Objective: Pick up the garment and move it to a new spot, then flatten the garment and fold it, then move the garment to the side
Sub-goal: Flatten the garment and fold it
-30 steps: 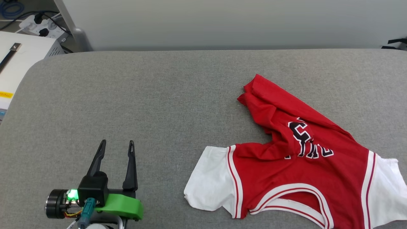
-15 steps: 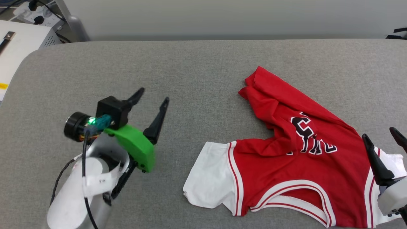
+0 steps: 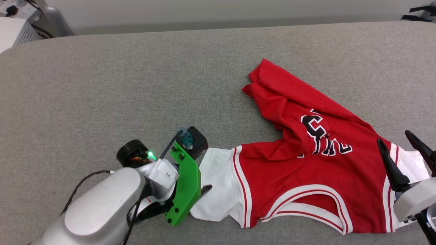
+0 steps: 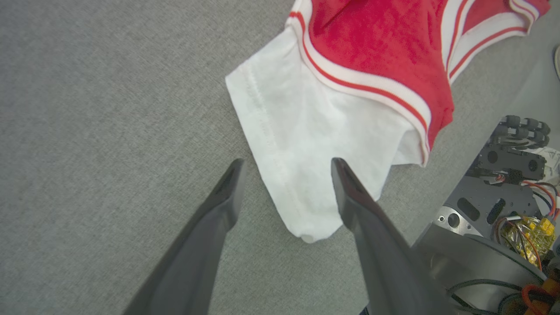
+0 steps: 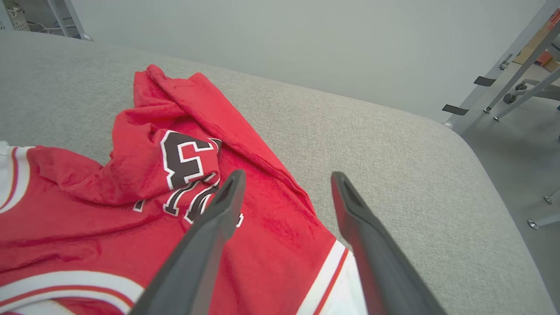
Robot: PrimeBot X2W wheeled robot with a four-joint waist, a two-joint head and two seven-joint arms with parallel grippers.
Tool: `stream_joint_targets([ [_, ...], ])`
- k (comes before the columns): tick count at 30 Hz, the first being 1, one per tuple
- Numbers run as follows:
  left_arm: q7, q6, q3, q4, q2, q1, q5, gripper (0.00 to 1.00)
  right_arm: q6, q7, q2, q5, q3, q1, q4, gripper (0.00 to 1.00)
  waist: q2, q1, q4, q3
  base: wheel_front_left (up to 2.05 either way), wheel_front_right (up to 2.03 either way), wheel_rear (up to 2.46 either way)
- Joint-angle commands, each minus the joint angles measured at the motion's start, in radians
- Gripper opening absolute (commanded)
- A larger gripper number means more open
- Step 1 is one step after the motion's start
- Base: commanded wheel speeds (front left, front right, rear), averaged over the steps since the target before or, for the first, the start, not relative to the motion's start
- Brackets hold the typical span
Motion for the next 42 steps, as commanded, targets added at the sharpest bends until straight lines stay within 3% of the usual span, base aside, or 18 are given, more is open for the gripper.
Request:
stream_joint_targets([
  [1, 0.008, -0.003, -0.030, 0.006, 0.011, -0.018, -0.012, 1.00, -0.001, -0.012, 0.004, -0.008, 0.000, -0.020, 0.008, 1.00, 0.0000, 0.0000, -0.015, 0.016, 0.00, 0.00, 0.00],
  [9, -0.017, -0.003, -0.219, 0.105, 0.053, -0.059, 0.031, 1.00, -0.001, -0.027, 0.011, -0.016, 0.005, -0.048, 0.029, 1.00, 0.0000, 0.0000, -0.034, 0.059, 0.00, 0.00, 0.00],
  [15, -0.071, -0.003, -0.322, 0.201, 0.044, -0.068, 0.038, 1.00, -0.001, -0.032, 0.013, -0.019, 0.012, -0.065, 0.037, 1.00, 0.0000, 0.0000, -0.036, 0.078, 0.00, 0.00, 0.00],
  [16, -0.076, -0.003, -0.342, 0.210, 0.042, -0.069, 0.037, 0.91, -0.001, -0.032, 0.013, -0.020, 0.011, -0.065, 0.038, 1.00, 0.0000, 0.0000, -0.035, 0.078, 0.00, 0.00, 0.00],
  [17, -0.085, -0.003, -0.354, 0.215, 0.041, -0.072, 0.040, 0.20, -0.001, -0.031, 0.013, -0.021, 0.011, -0.065, 0.038, 1.00, 0.0000, 0.0000, -0.034, 0.077, 0.00, 0.00, 0.00],
  [18, -0.105, -0.003, -0.364, 0.223, 0.041, -0.077, 0.044, 0.00, -0.001, -0.031, 0.014, -0.022, 0.010, -0.064, 0.039, 1.00, 0.0000, 0.0000, -0.032, 0.074, 0.00, 0.00, 0.00],
  [22, -0.196, -0.003, -0.363, 0.253, 0.045, -0.101, 0.036, 0.00, -0.001, -0.027, 0.016, -0.024, 0.003, -0.053, 0.041, 1.00, 0.0000, 0.0000, -0.020, 0.053, 0.00, 0.00, 0.00],
  [28, -0.338, 0.024, -0.247, 0.278, 0.084, -0.133, -0.015, 0.00, -0.001, -0.021, 0.019, -0.025, -0.015, -0.024, 0.038, 1.00, 0.0000, 0.0000, -0.001, 0.014, 0.00, 0.00, 0.00],
  [38, -0.404, 0.084, -0.146, 0.344, 0.225, -0.083, -0.095, 0.00, -0.001, -0.013, 0.020, -0.017, -0.031, 0.009, 0.046, 1.00, 0.0000, 0.0000, 0.006, -0.011, 0.00, 0.00, 0.00],
  [42, -0.413, 0.095, -0.137, 0.381, 0.240, -0.050, -0.123, 0.00, -0.001, -0.009, 0.016, -0.014, -0.036, 0.018, 0.055, 1.00, 0.0000, 0.0000, 0.010, -0.018, 0.00, 0.00, 0.00],
])
